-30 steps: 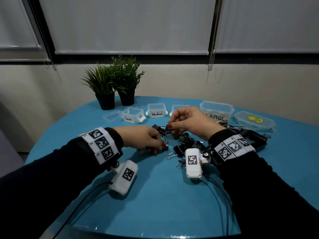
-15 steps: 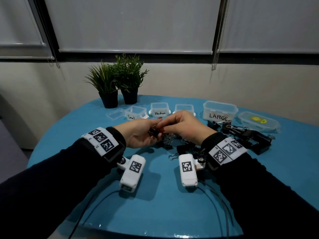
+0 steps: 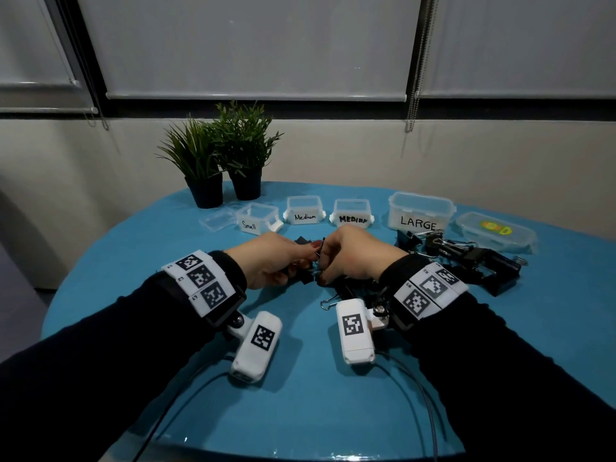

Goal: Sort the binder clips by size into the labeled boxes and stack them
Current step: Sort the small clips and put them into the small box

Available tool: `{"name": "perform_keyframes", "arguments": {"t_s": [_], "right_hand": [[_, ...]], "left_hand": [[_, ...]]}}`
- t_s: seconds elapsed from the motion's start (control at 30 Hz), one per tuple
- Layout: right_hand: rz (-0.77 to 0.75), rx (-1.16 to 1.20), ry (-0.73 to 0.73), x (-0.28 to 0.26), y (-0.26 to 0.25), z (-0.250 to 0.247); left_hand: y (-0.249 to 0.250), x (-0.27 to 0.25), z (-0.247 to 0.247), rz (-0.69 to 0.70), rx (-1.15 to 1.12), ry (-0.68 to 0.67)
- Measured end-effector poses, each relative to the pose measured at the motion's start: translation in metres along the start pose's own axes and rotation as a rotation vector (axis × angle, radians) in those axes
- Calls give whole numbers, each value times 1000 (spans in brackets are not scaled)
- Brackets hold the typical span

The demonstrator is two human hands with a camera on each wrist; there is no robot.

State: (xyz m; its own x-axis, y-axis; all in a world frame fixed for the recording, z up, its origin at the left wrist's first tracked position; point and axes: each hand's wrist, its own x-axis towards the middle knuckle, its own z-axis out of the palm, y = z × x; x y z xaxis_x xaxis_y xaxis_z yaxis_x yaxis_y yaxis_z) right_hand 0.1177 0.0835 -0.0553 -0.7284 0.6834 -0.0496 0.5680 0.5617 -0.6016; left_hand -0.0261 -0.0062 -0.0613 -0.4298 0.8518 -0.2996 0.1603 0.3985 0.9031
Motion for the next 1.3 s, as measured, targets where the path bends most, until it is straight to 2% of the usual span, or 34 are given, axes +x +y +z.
{"name": "perform_keyframes", "arguments": {"t_s": [0.1,0.2,0.37,0.53,0.63,0.73,0.9,1.0,1.13,1.23,1.3], "right_hand": [[-3,66,-7,1,6,-7],[-22,367,-21,-6,12,-16],[-59,781,-18,-17,27,-36],[-105,998,11,-33,48,-51],[-91,910,71,-41,59,-61],[5,691,163,-42,71,-67],[147,377,95,-38,77,-66],[168,241,42,-37,75,-64],[158,151,11,-33,71,-58],[121,148,6,-26,65,-47],[105,158,27,-21,62,-40]], "left_hand": [[0,3,4,31,70,-16],[6,4,12,49,83,-45],[18,1,38,120,-73,-105],[27,1,60,197,-191,-166],[27,2,68,240,-245,-138],[29,4,68,245,-242,-86],[28,2,52,257,-240,-36],[26,4,28,305,-78,61],[17,17,-23,321,307,319],[1,28,-63,235,517,470],[-11,37,-86,160,578,543]]}}
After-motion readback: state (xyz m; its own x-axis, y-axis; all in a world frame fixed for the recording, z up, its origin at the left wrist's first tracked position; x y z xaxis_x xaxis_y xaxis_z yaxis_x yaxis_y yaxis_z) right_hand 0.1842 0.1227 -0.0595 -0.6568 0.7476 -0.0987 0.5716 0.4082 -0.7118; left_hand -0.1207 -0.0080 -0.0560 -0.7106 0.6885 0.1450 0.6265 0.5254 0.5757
